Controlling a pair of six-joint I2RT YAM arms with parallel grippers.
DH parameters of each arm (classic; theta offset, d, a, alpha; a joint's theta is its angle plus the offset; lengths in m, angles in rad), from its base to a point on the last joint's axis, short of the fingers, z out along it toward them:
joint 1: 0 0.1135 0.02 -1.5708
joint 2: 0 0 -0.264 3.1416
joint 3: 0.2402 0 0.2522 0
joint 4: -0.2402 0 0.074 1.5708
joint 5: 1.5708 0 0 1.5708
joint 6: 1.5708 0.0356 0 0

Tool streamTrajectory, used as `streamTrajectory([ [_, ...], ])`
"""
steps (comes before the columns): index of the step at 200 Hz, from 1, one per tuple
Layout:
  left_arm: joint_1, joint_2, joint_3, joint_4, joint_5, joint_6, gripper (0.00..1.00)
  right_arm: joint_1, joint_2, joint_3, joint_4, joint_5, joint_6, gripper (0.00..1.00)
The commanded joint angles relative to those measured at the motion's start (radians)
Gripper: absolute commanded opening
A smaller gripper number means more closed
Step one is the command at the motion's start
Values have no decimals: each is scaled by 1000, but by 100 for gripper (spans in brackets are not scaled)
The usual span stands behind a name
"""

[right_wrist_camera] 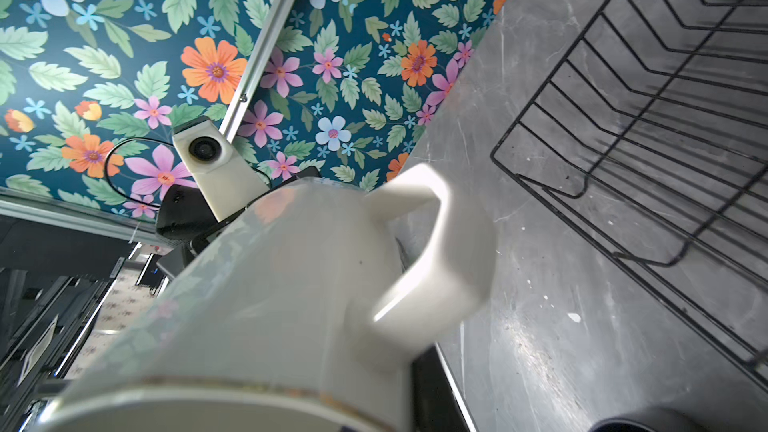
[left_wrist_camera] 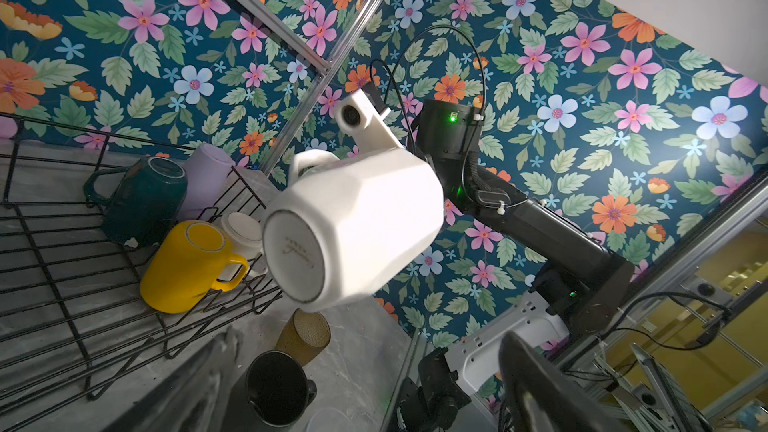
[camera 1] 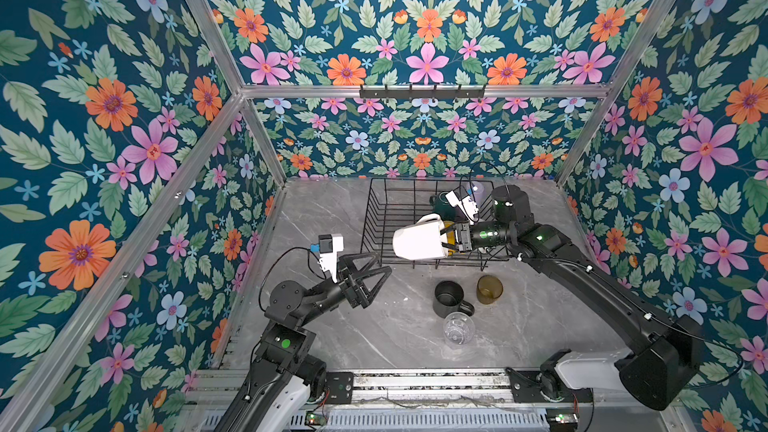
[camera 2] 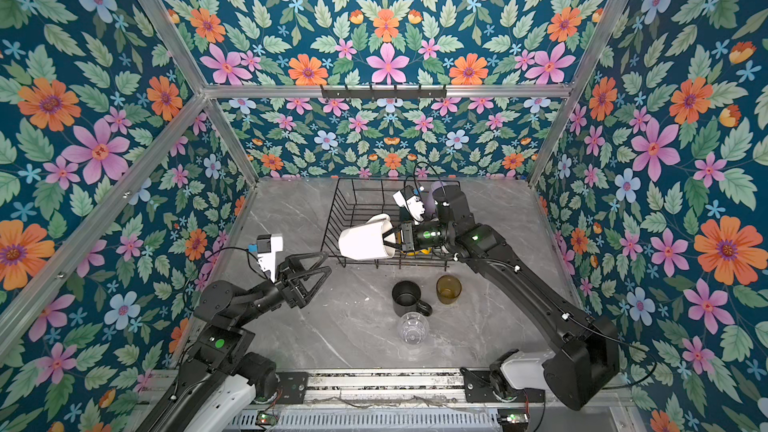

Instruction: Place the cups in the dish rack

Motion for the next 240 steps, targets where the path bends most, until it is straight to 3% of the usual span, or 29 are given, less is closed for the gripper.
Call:
streamTrajectory([
  [1,0,14,-3,106,62,-23,100,29,8,13,121,-83,-8,0],
  [102,0,10,-6,152,116,-48,100,143,88,72,119,-101,-44,0],
  [240,0,23,5,168,163,-49,100,201,205,163,134,-153,-57,0],
])
